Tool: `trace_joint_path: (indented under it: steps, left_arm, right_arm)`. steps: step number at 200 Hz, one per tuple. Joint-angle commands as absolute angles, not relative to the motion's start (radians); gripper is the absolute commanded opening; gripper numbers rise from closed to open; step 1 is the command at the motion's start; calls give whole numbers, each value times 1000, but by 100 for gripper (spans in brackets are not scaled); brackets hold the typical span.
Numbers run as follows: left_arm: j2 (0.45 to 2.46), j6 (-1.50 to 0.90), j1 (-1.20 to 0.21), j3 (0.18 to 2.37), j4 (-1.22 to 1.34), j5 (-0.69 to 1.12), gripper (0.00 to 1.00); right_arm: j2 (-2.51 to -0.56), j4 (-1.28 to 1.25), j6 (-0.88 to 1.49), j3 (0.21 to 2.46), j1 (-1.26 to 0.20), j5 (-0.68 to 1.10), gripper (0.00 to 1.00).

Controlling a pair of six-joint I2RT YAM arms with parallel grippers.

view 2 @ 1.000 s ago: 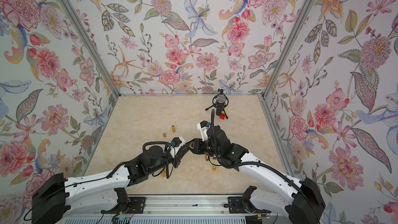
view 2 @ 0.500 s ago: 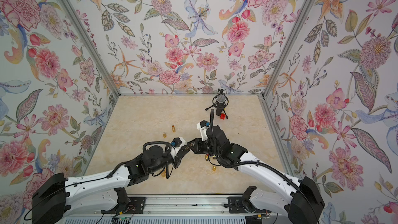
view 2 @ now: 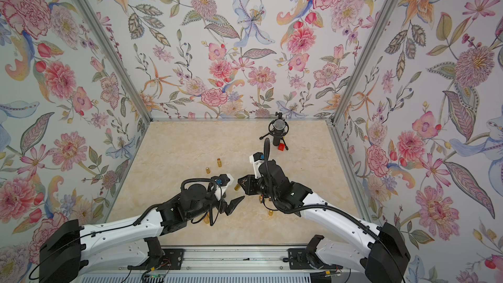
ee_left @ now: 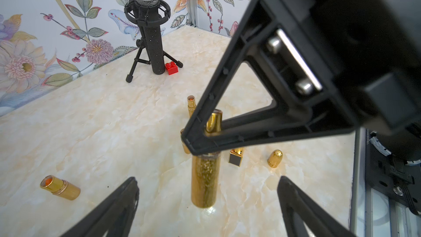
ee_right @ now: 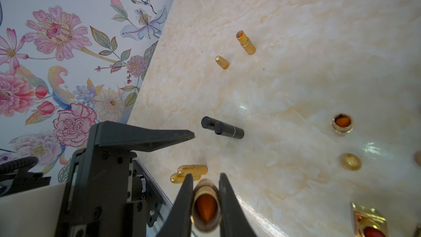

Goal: Open the lipstick cap
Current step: Place the lipstick at the center of the board.

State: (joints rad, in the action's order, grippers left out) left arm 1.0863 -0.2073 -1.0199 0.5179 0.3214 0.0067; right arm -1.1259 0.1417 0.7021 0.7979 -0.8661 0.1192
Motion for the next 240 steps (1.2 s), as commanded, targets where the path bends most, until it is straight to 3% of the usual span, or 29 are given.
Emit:
trace_joint_path:
  steps: [1,96,240]
  left_arm:
    - [1020,-254,-1009,509,250,-50,99]
    - [854,-418,-927,422,63,-222,99]
    - [822,-414,-907,397,58,-231,99]
  right_arm:
    - [-1133,201,592,805,-920,-53,18]
    - [-1291,73,437,642,-1111,-357,18]
    - [-1412,-146,397,524,-1197,-416,20]
